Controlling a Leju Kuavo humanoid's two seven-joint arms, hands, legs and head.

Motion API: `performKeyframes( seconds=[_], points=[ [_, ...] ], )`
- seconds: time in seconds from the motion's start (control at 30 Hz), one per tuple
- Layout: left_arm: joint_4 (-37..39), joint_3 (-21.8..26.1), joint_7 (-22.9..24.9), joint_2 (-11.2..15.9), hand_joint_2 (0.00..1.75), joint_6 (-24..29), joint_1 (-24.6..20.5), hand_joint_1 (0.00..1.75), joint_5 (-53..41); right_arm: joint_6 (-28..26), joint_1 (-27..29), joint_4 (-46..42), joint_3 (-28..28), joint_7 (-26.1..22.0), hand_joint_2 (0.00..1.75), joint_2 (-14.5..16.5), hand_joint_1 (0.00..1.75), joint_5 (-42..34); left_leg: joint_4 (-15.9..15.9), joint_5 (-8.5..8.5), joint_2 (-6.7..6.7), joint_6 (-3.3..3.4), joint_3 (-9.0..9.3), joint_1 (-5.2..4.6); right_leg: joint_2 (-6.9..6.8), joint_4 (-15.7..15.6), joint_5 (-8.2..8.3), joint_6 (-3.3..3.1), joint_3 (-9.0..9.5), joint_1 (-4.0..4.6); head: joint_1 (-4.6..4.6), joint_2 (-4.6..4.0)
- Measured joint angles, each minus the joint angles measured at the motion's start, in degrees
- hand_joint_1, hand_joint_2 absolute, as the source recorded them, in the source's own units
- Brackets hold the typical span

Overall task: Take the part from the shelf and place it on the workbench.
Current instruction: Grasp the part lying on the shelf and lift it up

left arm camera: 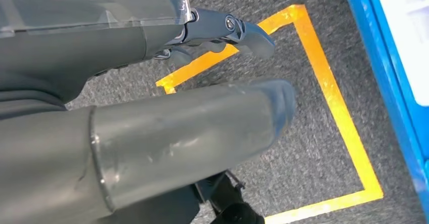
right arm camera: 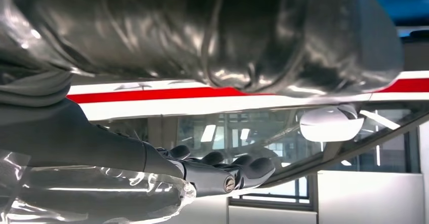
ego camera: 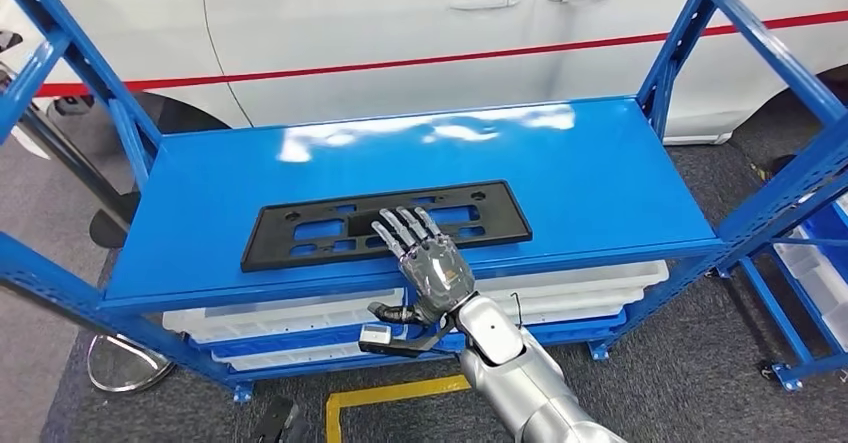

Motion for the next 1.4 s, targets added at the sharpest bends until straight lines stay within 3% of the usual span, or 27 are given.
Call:
performKeyframes(
  seconds=[0.07,0.13,0.23,0.27,0.3,0.33,0.37,0.43,0.5,0.57,0.63,0.67,0.73,0.77,0.8,0.83,0.87,0.93,1.0,1.13,1.2,1.27,1.3,1.33,1.4],
  points=[
    [0.00,-0.08,0.01,0.06,0.00,0.00,0.06,0.00,0.02,-0.01,0.01,-0.15,0.00,-0.19,0.00,0.01,0.00,0.04,-0.34,0.22,-0.15,0.55,0.09,0.01,-0.03,-0.07,0.00,0.59,0.03,-0.02,0.01,0.00],
    [0.00,-0.18,0.00,0.10,0.00,0.00,-0.01,0.00,0.03,-0.01,-0.07,-0.33,0.00,-0.23,0.00,0.01,0.00,0.07,-0.87,0.57,-0.29,1.26,0.31,0.30,0.93,1.61,-1.39,1.20,-0.62,-0.12,0.02,0.00],
    [0.00,-0.29,-0.01,0.11,0.00,0.00,-0.17,0.00,0.07,0.01,0.06,-0.39,0.00,-0.22,0.00,-0.14,0.00,0.16,-1.08,0.73,-0.52,1.79,0.35,0.36,2.47,11.48,-6.37,1.63,-5.24,-0.23,0.04,0.00],
    [0.00,-0.30,-0.01,0.11,0.00,0.00,-0.16,0.00,0.11,0.01,0.21,-0.36,0.00,-0.22,0.00,-0.24,0.00,0.18,-1.04,0.72,-0.67,1.81,0.34,0.34,2.61,14.57,-7.28,1.68,-6.82,-0.24,0.03,0.00],
    [0.00,-0.31,-0.01,0.11,0.00,0.00,-0.12,0.00,0.17,0.01,0.33,-0.34,0.00,-0.26,0.00,-0.33,0.00,0.15,-0.97,0.69,-0.86,1.80,0.33,0.33,2.66,15.89,-7.13,1.68,-7.60,-0.24,0.03,0.00],
    [0.00,-0.31,-0.01,0.11,0.00,-0.02,-0.09,0.00,0.24,0.01,0.37,-0.33,0.00,-0.36,0.00,-0.39,0.00,-0.03,-0.87,0.65,-1.04,1.77,0.34,0.33,2.68,14.83,-5.82,1.62,-7.21,-0.25,0.03,0.00],
    [0.00,-0.32,-0.01,0.10,0.00,-0.06,-0.10,0.00,0.31,0.01,0.35,-0.33,0.00,-0.48,0.00,-0.44,0.00,-0.33,-0.72,0.55,-1.22,1.69,0.38,0.34,2.71,11.72,-3.74,1.50,-5.79,-0.26,0.03,0.00],
    [0.00,-0.37,-0.01,0.08,0.00,-0.14,-0.16,0.00,0.42,0.01,0.22,-0.33,0.00,-0.89,0.87,-0.45,0.00,-1.24,-0.22,0.22,-1.54,1.37,0.25,0.25,3.04,4.16,-0.51,1.13,-2.28,-0.22,0.03,0.00],
    [0.00,-0.42,-0.01,0.08,0.00,-0.15,-0.20,0.00,0.50,0.01,0.11,-0.19,-0.02,-1.34,1.75,-0.43,0.00,-2.37,0.13,0.08,-1.75,0.84,-0.09,0.09,3.36,0.76,0.18,0.74,-0.84,-0.10,0.02,0.00],
    [0.00,-0.47,-0.01,0.10,0.00,-0.15,-0.21,0.00,0.60,0.01,-0.05,0.16,-0.09,-1.56,1.75,-0.41,0.00,-3.23,0.04,0.15,-1.84,0.24,-0.20,0.10,3.36,0.57,0.27,0.24,-0.87,-0.01,0.02,0.00],
    [0.00,-0.61,-0.01,0.11,0.00,-0.16,-0.24,0.00,0.65,0.01,-0.49,0.64,-0.16,-1.33,1.75,-0.30,0.00,-3.49,1.26,-0.89,-1.61,-0.38,-0.70,0.23,3.23,0.20,0.53,-0.41,-0.76,-0.18,0.00,0.00],
    [0.00,-0.69,0.00,0.11,0.00,-0.16,-0.29,0.00,0.66,0.01,-0.77,0.90,-0.17,-0.97,1.75,-0.23,0.00,-3.28,3.42,-2.26,-1.46,-0.66,-1.63,0.30,3.13,0.02,0.63,-0.69,-0.69,-0.32,-0.01,0.00],
    [0.00,-0.81,0.02,0.11,0.00,-0.18,-0.34,0.00,0.66,0.01,-1.13,1.44,-0.17,0.06,1.75,-0.14,0.00,-2.46,10.82,-5.96,-1.22,-1.10,-4.97,0.43,2.92,-0.02,0.61,-0.99,-0.67,-0.28,-0.01,0.00],
    [0.00,-0.85,0.04,0.11,0.00,-0.17,-0.30,0.00,0.66,0.01,-1.18,1.73,-0.17,0.50,1.75,-0.15,0.00,-2.04,14.44,-7.28,-1.19,-1.23,-6.66,0.47,2.83,-0.01,0.59,-1.03,-0.68,-0.22,0.00,0.00],
    [0.00,-0.87,0.06,0.11,0.00,-0.17,-0.24,0.00,0.66,0.01,-1.19,1.99,-0.17,0.76,1.75,-0.15,0.00,-1.80,16.41,-7.55,-1.18,-1.26,-7.63,0.48,2.76,0.00,0.57,-1.06,-0.67,-0.15,0.00,0.00],
    [0.00,-0.89,0.08,0.11,0.00,-0.17,-0.18,0.00,0.66,0.01,-1.21,2.21,-0.17,0.89,1.75,-0.14,0.00,-1.67,16.12,-6.69,-1.17,-1.19,-7.53,0.47,2.74,0.02,0.56,-1.06,-0.64,-0.11,0.00,0.00],
    [0.00,-0.91,0.10,0.11,0.00,-0.17,-0.17,0.00,0.66,0.01,-1.26,2.36,-0.17,0.91,1.75,-0.14,0.00,-1.61,13.44,-4.83,-1.16,-0.97,-6.26,0.44,2.75,0.05,0.55,-1.05,-0.58,-0.06,0.00,0.00],
    [0.00,-1.01,0.10,0.14,0.00,-0.17,-0.30,0.00,0.67,0.01,-1.50,2.51,-0.17,0.96,1.75,-0.09,0.00,-1.60,5.15,-1.05,-0.97,-0.15,-2.25,0.20,2.75,0.12,0.49,-0.94,-0.49,0.09,0.01,0.00],
    [0.00,-1.14,0.10,0.19,0.00,-0.17,-0.50,0.00,0.68,0.01,-1.76,2.65,-0.17,1.00,1.75,-0.04,0.00,-1.60,0.33,0.20,-0.83,0.57,-0.05,-0.23,2.75,0.17,0.55,-0.55,-0.68,0.11,0.00,0.00],
    [0.00,-1.29,0.12,0.19,0.00,-0.17,-0.52,0.00,0.68,-0.01,-2.02,2.87,-0.17,1.02,1.75,0.02,0.00,-1.60,-1.10,0.64,-0.94,1.42,0.42,-0.07,2.73,0.82,0.04,0.70,-1.04,0.10,0.01,0.00],
    [0.00,-1.34,0.12,0.16,0.00,-0.17,-0.66,0.00,0.75,-0.01,-2.19,2.95,-0.18,1.02,1.75,0.01,0.00,-1.60,-1.67,1.02,-0.89,1.87,0.71,0.23,2.89,5.33,-2.75,1.22,-3.07,0.02,0.03,0.00],
    [0.00,-1.38,0.13,0.16,0.00,-0.17,-0.71,0.00,0.81,0.01,-2.15,3.16,-0.19,1.02,1.75,-0.04,0.00,-1.60,-1.62,1.03,-0.93,2.06,0.60,0.21,2.98,12.52,-6.01,1.60,-6.61,-0.18,0.03,0.00],
    [0.00,-1.39,0.13,0.16,0.00,-0.17,-0.65,0.00,0.81,0.01,-2.05,3.31,-0.20,1.02,1.75,-0.09,0.00,-1.60,-1.53,0.99,-0.95,2.07,0.54,0.20,2.98,14.82,-6.51,1.75,-7.81,-0.31,0.04,0.00],
    [0.00,-1.40,0.14,0.15,0.00,-0.17,-0.59,0.00,0.81,0.01,-1.98,3.44,-0.20,1.02,1.75,-0.13,0.00,-1.60,-1.41,0.94,-1.00,2.02,0.50,0.21,2.98,15.12,-5.93,1.84,-8.05,-0.43,0.04,0.00],
    [0.00,-1.42,0.15,0.10,0.00,-0.17,-0.55,0.00,0.81,0.00,-2.02,3.58,-0.20,1.11,1.75,-0.17,0.00,-1.57,-0.99,0.66,-1.15,1.74,0.49,0.25,2.98,9.36,-2.16,1.84,-5.25,-0.64,0.05,0.00]
  ],
)
